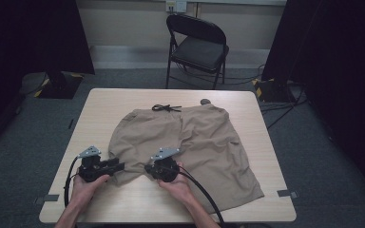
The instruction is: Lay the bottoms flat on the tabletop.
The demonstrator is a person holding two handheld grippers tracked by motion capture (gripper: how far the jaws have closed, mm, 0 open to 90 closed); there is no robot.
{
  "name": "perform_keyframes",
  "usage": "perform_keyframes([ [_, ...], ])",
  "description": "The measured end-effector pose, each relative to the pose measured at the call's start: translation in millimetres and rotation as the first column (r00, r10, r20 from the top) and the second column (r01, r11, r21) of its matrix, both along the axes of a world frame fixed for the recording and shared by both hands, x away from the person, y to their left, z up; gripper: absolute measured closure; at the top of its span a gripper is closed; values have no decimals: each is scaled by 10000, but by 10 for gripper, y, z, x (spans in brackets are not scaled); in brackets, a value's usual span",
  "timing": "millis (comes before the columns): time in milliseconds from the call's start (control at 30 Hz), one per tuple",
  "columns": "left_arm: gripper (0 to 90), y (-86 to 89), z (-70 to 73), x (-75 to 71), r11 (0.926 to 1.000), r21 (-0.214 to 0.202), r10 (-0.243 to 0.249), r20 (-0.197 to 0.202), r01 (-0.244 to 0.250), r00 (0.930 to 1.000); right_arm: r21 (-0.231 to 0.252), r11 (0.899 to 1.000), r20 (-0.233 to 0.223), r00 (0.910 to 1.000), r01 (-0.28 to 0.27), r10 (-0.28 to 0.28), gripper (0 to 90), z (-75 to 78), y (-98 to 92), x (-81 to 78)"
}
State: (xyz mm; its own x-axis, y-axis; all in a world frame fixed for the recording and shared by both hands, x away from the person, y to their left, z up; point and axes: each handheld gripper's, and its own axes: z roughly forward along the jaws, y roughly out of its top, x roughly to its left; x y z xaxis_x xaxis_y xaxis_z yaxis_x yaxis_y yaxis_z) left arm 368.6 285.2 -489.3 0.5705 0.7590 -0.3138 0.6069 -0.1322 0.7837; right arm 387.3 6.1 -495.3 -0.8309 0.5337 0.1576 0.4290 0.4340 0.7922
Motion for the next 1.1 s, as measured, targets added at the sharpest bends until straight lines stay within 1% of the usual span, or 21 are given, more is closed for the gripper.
perform_keyframes([
  [67, 574, 23, 17, -2, 9999, -164, 7, 100, -5, 9999, 294, 9996, -10, 10000, -47, 47, 896, 68, -45, 13],
  [200, 570, 49, 58, -18, 9994, -335, 91, 283, -82, 9996, 827, 9964, 176, 9996, 203, -218, 897, 286, -139, 116],
  [267, 555, 45, 75, -25, 9994, -344, -9, 367, 22, 9993, 931, 9951, 321, 9988, 333, -364, 897, 397, -170, 206],
  [333, 545, 23, 91, -37, 9987, -454, -210, 478, 232, 9986, 1056, 9931, 386, 9977, 511, -555, 897, 489, -190, 305],
  [367, 539, 12, 104, -42, 9988, -364, -319, 513, 338, 9982, 1109, 9920, 410, 9970, 603, -652, 897, 522, -194, 358],
  [400, 533, -2, 114, -44, 9985, -369, -382, 586, 404, 9976, 1109, 9912, 412, 9962, 716, -765, 897, 547, -197, 412],
  [467, 505, -31, 133, -49, 9977, -497, -430, 615, 461, 9972, 1158, 9890, 274, 9950, 922, -960, 897, 569, -198, 526],
  [533, 437, -60, 147, -47, 9979, -450, -433, 642, 462, 9970, 1231, 9859, 64, 9933, 1137, -1154, 896, 544, -192, 635],
  [567, 412, -60, 147, -47, 9979, -450, -433, 642, 462, 9970, 1282, 9836, -82, 9919, 1270, -1270, 896, 509, -190, 686],
  [600, 392, -81, 156, -56, 9982, -335, -467, 623, 488, 9970, 1236, 9820, -227, 9897, 1431, -1414, 896, 459, -184, 733],
  [667, 374, -105, 152, -66, 9974, -344, -605, 624, 627, 9962, 978, 9811, -550, 9852, 1669, -1621, 895, 329, -170, 811],
  [733, 353, -133, 150, -77, 9961, -340, -796, 605, 818, 9950, 484, 9824, -739, 9815, 1804, -1766, 892, 193, -154, 863],
  [800, 341, -178, 152, -91, 9946, -228, -995, 626, 1011, 9931, 283, 9812, -953, 9776, 1909, -1875, 887, 84, -160, 886],
  [833, 339, -206, 152, -95, 9939, -238, -1060, 612, 1076, 9925, 291, 9802, -1060, 9757, 1957, -1916, 886, 39, -164, 891],
  [900, 324, -269, 147, -90, 9917, -131, -1268, 666, 1280, 9897, 182, 9802, -1133, 9745, 1970, -1938, 872, -28, -171, 889],
  [933, 323, -300, 144, -89, 9899, 48, -1418, 659, 1418, 9877, 224, 9796, -1184, 9735, 1998, -1958, 862, -38, -180, 886],
  [967, 323, -328, 133, -86, 9885, 116, -1514, 617, 1509, 9866, 239, 9791, -1191, 9729, 2022, -1980, 837, -33, -192, 883],
  [1000, 323, -354, 117, -82, 9868, 129, -1622, 644, 1617, 9847, 199, 9802, -1104, 9749, 1968, -1935, 803, -19, -203, 879],
  [1033, 342, -375, 106, -79, 9842, 308, -1760, 667, 1743, 9821, 194, 9797, -1072, 9747, 1995, -1964, 762, 4, -212, 869],
  [1067, 374, -394, 94, -76, 9827, 428, -1828, 692, 1801, 9807, 325, 9802, -1072, 9757, 1953, -1909, 738, 31, -232, 854],
  [1100, 393, -404, 82, -67, 9816, 606, -1849, 610, 1813, 9809, 494, 9814, -1043, 9782, 1856, -1797, 712, 60, -257, 836],
])
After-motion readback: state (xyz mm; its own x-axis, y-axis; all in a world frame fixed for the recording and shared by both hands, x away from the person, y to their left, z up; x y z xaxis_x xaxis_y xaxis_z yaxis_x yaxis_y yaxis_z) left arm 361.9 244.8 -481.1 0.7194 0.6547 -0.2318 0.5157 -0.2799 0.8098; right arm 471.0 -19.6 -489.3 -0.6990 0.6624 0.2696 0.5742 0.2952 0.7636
